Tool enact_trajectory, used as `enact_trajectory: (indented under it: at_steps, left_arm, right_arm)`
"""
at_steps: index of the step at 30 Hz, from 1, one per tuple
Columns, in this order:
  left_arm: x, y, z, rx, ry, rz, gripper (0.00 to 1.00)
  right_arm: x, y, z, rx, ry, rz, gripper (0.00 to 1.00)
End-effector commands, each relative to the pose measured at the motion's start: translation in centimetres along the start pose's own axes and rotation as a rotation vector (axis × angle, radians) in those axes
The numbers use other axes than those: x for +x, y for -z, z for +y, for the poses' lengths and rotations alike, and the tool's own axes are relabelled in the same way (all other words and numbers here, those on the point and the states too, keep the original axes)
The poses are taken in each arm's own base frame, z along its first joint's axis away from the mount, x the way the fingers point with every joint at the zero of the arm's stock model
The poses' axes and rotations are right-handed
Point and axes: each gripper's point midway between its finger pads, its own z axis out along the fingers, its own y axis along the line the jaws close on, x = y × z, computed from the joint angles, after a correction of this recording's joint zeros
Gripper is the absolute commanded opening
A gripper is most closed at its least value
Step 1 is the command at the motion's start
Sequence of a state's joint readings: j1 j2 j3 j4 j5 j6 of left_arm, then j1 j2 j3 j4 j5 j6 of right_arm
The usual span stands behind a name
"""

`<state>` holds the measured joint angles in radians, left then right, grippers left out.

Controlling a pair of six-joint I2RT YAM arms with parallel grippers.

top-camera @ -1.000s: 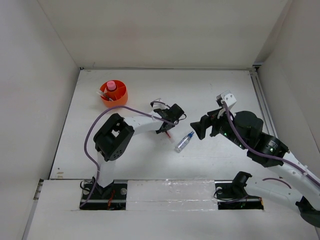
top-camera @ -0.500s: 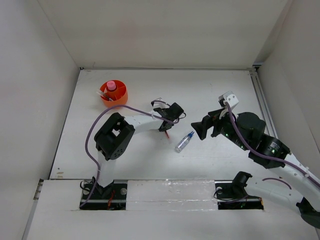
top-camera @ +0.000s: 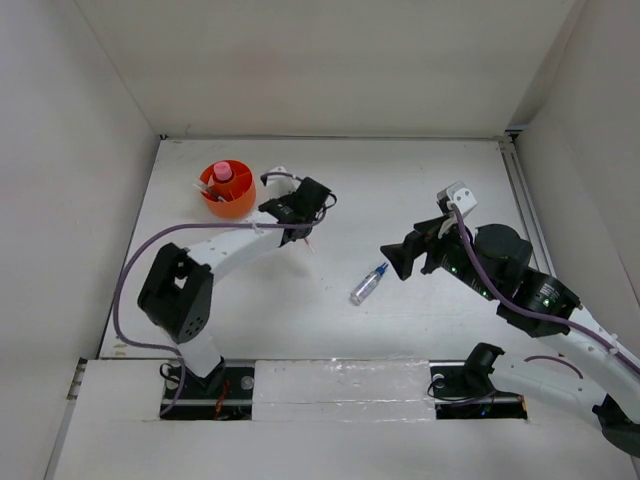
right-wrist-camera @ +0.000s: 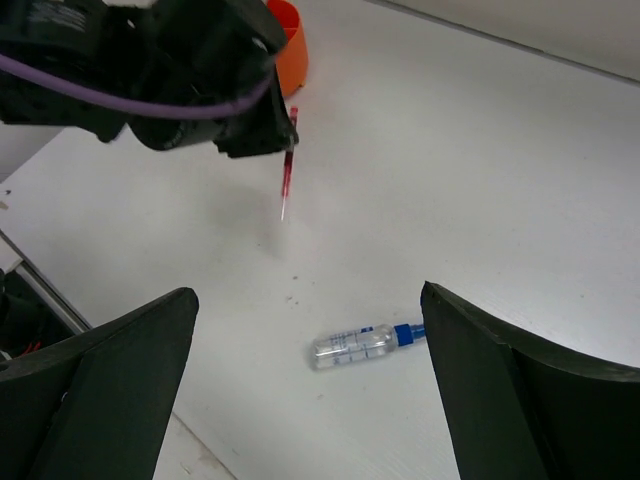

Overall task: Sort the stationery into containers
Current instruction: Pick up the pen from the center of the board, then place the pen in the storage box.

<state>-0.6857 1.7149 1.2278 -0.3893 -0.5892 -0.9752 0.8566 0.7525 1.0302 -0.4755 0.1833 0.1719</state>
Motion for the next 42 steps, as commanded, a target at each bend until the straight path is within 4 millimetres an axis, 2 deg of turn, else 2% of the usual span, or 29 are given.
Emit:
enact_trajectory:
  at_steps: [1, 4, 5, 6, 8, 9, 10, 12, 14, 15, 19, 20, 24, 30, 34, 36, 37, 39, 42]
  left_arm:
    - [-8.7, 3.9, 0.1, 0.023, 0.088, -0.195, 0.00]
    - [-11.2, 4.0, 1.5, 0.009, 0.122, -0.218, 0.00]
    - [-13.3, 4.2, 2.5, -0.008, 0.155, -0.252, 0.00]
    - [-14.2, 4.2, 3.4, -0.030, 0.174, -0.276, 0.00]
    - [-17.4, 4.1, 6.3, -0.124, 0.230, -0.371, 0.00]
    - [-18.5, 4.1, 7.2, -0.157, 0.247, -0.399, 0.00]
    - [-19.7, 4.5, 9.0, -0.236, 0.275, -0.474, 0.00]
    - [-21.6, 4.8, 10.6, -0.307, 0.311, -0.549, 0.00]
    - [-22.8, 3.5, 11.4, -0.320, 0.340, -0.534, 0.00]
    - [-24.0, 2.9, 13.0, -0.349, 0.384, -0.540, 0.00]
    - [-26.4, 3.1, 14.8, -0.389, 0.429, -0.620, 0.00]
    - [-27.1, 3.3, 14.6, -0.380, 0.453, -0.649, 0.00]
    - [-28.3, 2.8, 15.6, -0.469, 0.472, -0.739, 0.00]
    - [-29.6, 0.7, 16.5, -0.483, 0.474, -0.758, 0.00]
    - [-29.7, -0.7, 17.4, -0.507, 0.471, -0.750, 0.00]
    - [-29.2, -1.6, 17.2, -0.496, 0.440, -0.734, 0.00]
    - [-29.8, -1.5, 16.9, -0.476, 0.465, -0.757, 0.00]
    - [-29.0, -2.8, 16.5, -0.459, 0.418, -0.725, 0.00]
    - [-28.5, -3.4, 16.4, -0.453, 0.425, -0.710, 0.00]
  right_arm:
    - [-1.7, -0.2, 0.7, -0.037, -0.003, -0.070, 0.99]
    - [-1.7, -0.2, 0.7, -0.037, -0.003, -0.070, 0.99]
    - [-1.7, -0.2, 0.7, -0.037, -0.003, -0.070, 0.99]
    - [-1.7, -0.2, 0.7, -0.037, -0.003, -0.070, 0.99]
    - [-1.7, -0.2, 0.8, -0.047, 0.006, -0.068, 0.99]
    - [-1.5, -0.4, 0.8, -0.047, 0.006, -0.069, 0.99]
    - [-1.5, -0.4, 0.8, -0.047, 0.006, -0.069, 0.99]
    - [-1.7, -0.4, 1.2, -0.069, 0.006, -0.075, 0.99]
    - [-1.9, -0.4, 1.5, -0.084, 0.014, -0.083, 0.99]
    - [-1.9, -0.4, 1.6, -0.093, 0.014, -0.082, 0.99]
    - [-1.9, -0.4, 1.6, -0.093, 0.024, -0.082, 0.99]
    - [-1.5, -0.5, 1.5, -0.091, 0.025, -0.073, 0.99]
    - [-1.2, -0.7, 1.9, -0.109, 0.027, -0.059, 0.99]
    - [-0.9, -1.0, 1.9, -0.107, 0.028, -0.050, 0.99]
    - [-0.7, -1.2, 1.9, -0.106, 0.029, -0.041, 0.99]
    - [-0.4, -1.5, 2.0, -0.113, 0.031, -0.029, 0.99]
    - [-0.2, -1.8, 2.0, -0.111, 0.041, -0.021, 0.99]
    - [-0.2, -1.8, 2.0, -0.111, 0.041, -0.021, 0.99]
    - [-0.2, -1.8, 2.0, -0.111, 0.041, -0.021, 0.99]
